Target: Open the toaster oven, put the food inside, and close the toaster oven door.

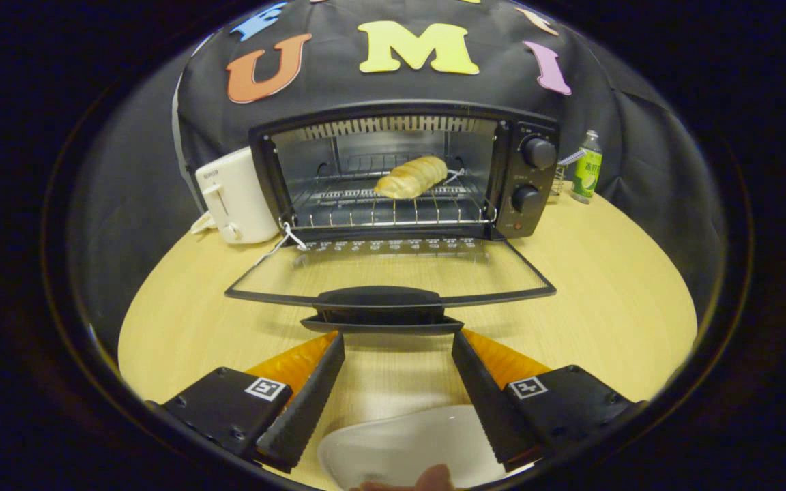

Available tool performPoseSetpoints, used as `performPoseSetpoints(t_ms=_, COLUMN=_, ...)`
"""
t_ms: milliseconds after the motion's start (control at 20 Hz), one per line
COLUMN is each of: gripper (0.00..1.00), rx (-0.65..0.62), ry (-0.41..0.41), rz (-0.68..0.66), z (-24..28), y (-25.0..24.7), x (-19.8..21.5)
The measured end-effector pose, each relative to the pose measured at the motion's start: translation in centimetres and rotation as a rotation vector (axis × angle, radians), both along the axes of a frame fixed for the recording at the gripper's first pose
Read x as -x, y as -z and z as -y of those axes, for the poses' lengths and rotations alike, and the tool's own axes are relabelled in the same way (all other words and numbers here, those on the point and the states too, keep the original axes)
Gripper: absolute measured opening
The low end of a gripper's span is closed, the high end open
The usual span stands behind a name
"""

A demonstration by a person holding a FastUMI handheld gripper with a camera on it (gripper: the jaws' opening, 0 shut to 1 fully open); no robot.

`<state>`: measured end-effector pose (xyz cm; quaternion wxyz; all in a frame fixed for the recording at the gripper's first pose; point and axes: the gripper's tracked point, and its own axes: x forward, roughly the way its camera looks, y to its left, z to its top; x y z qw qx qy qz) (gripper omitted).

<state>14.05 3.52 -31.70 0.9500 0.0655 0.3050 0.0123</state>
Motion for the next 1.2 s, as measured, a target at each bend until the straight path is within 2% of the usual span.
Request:
performPoseSetpoints(t_ms=250, gripper=1.00, rx=-0.053, ry=0.006, rz=0.127, z=0.1, y=-4.9, x=-2.1)
performPoseSetpoints(t_ms=600, gripper=1.00, rx=0.017, ry=0.014, rz=0.279, z=1.4, y=-11.2, x=-5.8)
performPoseSetpoints(t_ms=900, gripper=1.00, rx=0.011, ry=0.036, rz=0.373, z=3.4, y=-16.8, x=-1.8)
performPoseSetpoints(t_ms=1200, gripper=1.00, rx=0.040, ry=0.093, rz=0.530, z=7.3, y=-25.7, x=7.3)
